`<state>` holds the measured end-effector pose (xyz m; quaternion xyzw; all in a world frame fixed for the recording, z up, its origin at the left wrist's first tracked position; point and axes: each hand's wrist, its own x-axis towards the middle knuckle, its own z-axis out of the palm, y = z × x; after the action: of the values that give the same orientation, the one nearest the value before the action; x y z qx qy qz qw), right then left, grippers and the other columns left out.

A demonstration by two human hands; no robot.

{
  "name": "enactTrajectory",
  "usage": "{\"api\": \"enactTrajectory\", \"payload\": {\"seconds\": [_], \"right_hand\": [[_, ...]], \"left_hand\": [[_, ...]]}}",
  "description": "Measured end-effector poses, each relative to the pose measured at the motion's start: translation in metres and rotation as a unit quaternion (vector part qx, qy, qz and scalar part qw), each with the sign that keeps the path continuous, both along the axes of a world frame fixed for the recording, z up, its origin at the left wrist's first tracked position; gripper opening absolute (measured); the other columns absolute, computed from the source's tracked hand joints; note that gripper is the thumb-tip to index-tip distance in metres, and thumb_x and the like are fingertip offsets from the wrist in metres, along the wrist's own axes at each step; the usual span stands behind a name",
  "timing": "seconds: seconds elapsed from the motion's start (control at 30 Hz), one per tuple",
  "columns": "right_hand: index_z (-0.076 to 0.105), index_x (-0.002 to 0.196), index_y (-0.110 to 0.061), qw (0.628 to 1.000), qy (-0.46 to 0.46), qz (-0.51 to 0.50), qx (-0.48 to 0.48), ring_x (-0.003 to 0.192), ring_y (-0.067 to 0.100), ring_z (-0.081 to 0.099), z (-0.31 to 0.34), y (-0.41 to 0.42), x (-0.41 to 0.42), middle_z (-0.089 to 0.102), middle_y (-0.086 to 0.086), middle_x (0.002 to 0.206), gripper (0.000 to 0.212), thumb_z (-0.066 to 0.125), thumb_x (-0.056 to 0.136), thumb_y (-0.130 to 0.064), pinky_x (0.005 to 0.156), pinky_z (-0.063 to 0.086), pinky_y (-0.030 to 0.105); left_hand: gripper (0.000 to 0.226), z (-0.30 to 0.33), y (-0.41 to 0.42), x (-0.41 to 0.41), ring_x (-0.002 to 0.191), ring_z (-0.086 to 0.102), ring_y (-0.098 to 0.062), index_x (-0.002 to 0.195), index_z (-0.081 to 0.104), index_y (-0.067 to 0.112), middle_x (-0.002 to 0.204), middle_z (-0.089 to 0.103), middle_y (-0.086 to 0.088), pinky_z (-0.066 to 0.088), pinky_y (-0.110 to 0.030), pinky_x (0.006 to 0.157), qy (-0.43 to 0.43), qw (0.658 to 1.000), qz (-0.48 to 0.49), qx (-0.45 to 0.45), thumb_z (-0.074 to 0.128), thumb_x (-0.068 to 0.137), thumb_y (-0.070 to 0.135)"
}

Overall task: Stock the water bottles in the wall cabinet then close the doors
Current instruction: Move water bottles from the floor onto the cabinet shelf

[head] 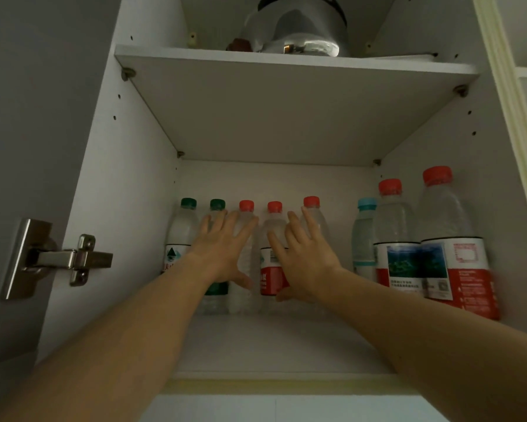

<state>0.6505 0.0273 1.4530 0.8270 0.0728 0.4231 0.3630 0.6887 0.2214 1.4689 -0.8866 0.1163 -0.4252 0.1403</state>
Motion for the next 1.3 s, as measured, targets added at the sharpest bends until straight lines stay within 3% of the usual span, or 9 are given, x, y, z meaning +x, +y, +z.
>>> {"api": "enactTrajectory", "payload": {"seconds": [0.07, 0.13, 0.23, 0.33, 0.5, 0.63, 0.97, 1.3], "right_hand": [[0.001, 0.161, -0.012, 0.998, 0.013, 0.056, 0.035, 0.153, 0.046, -0.007, 0.002, -0.003, -0.006, 0.012, 0.025, 0.165, 0.102, 0.059, 0.092, -0.058, 0.117, -0.013, 0.066], [0.006, 0.160, -0.015, 0.991, 0.009, 0.114, 0.070, 0.154, 0.043, -0.005, 0.009, -0.009, -0.014, 0.013, 0.021, 0.165, 0.099, 0.068, 0.089, -0.045, 0.121, -0.007, 0.063], [0.006, 0.158, -0.021, 0.984, 0.024, 0.142, 0.105, 0.153, 0.044, -0.005, 0.019, -0.025, -0.029, 0.005, 0.020, 0.165, 0.111, 0.077, 0.080, -0.055, 0.123, -0.002, 0.061], [-0.001, 0.158, -0.023, 0.988, 0.032, 0.107, 0.106, 0.152, 0.046, -0.002, 0.016, -0.043, -0.039, -0.002, 0.022, 0.164, 0.122, 0.082, 0.075, -0.054, 0.123, 0.002, 0.061], [-0.015, 0.159, -0.019, 0.997, 0.031, -0.014, 0.074, 0.151, 0.048, 0.007, 0.002, -0.050, -0.038, 0.008, 0.030, 0.162, 0.143, 0.073, 0.064, -0.080, 0.118, -0.011, 0.068], [-0.023, 0.157, -0.016, 0.995, 0.029, -0.069, 0.062, 0.152, 0.051, 0.007, 0.002, -0.045, -0.028, 0.020, 0.033, 0.161, 0.145, 0.061, 0.064, -0.090, 0.111, -0.020, 0.071], [-0.024, 0.157, -0.014, 0.994, 0.023, -0.104, 0.027, 0.154, 0.044, -0.006, 0.004, -0.043, -0.002, 0.009, 0.028, 0.166, 0.142, 0.054, 0.068, -0.092, 0.110, -0.023, 0.071], [-0.021, 0.158, -0.015, 0.995, 0.014, -0.096, 0.035, 0.154, 0.046, -0.006, 0.001, -0.045, -0.002, 0.005, 0.028, 0.166, 0.137, 0.050, 0.069, -0.093, 0.110, -0.022, 0.070]], "left_hand": [[0.141, 0.000, -0.001, -0.001, 0.152, 0.000, -0.038, 0.157, -0.016, 0.032, 0.165, -0.001, -0.012, 0.007, -0.060, 0.122, -0.001, 1.000, 0.002, -0.001, 0.070, 0.059, 0.085], [0.141, 0.001, -0.001, -0.002, 0.152, -0.001, -0.037, 0.157, -0.015, 0.032, 0.165, -0.002, -0.013, 0.007, -0.060, 0.122, -0.005, 1.000, 0.003, -0.005, 0.071, 0.058, 0.085], [0.145, 0.002, -0.004, -0.007, 0.153, -0.007, -0.037, 0.155, -0.020, 0.034, 0.165, -0.009, -0.014, 0.002, -0.061, 0.123, -0.018, 1.000, -0.014, -0.005, 0.071, 0.056, 0.086], [0.143, -0.001, -0.021, -0.010, 0.153, -0.008, -0.036, 0.154, -0.021, 0.033, 0.165, -0.010, -0.012, 0.001, -0.059, 0.123, -0.062, 0.996, -0.063, 0.014, 0.071, 0.058, 0.085], [0.120, -0.011, -0.045, -0.009, 0.154, -0.002, -0.037, 0.161, -0.004, 0.024, 0.167, -0.002, -0.017, -0.001, -0.058, 0.123, -0.113, 0.988, -0.015, 0.100, 0.066, 0.078, 0.074], [0.113, -0.015, -0.045, -0.010, 0.154, 0.002, -0.038, 0.160, -0.010, 0.023, 0.167, 0.001, -0.018, 0.006, -0.060, 0.122, -0.099, 0.991, 0.009, 0.094, 0.055, 0.084, 0.076], [0.115, -0.016, -0.043, 0.001, 0.153, 0.002, -0.039, 0.160, -0.013, 0.025, 0.168, 0.002, -0.016, 0.004, -0.060, 0.122, -0.097, 0.992, 0.001, 0.080, 0.053, 0.082, 0.080], [0.111, -0.011, -0.039, 0.000, 0.152, 0.008, -0.038, 0.161, -0.007, 0.027, 0.167, 0.007, -0.016, 0.009, -0.057, 0.123, -0.084, 0.993, -0.026, 0.077, 0.059, 0.084, 0.073]]}}
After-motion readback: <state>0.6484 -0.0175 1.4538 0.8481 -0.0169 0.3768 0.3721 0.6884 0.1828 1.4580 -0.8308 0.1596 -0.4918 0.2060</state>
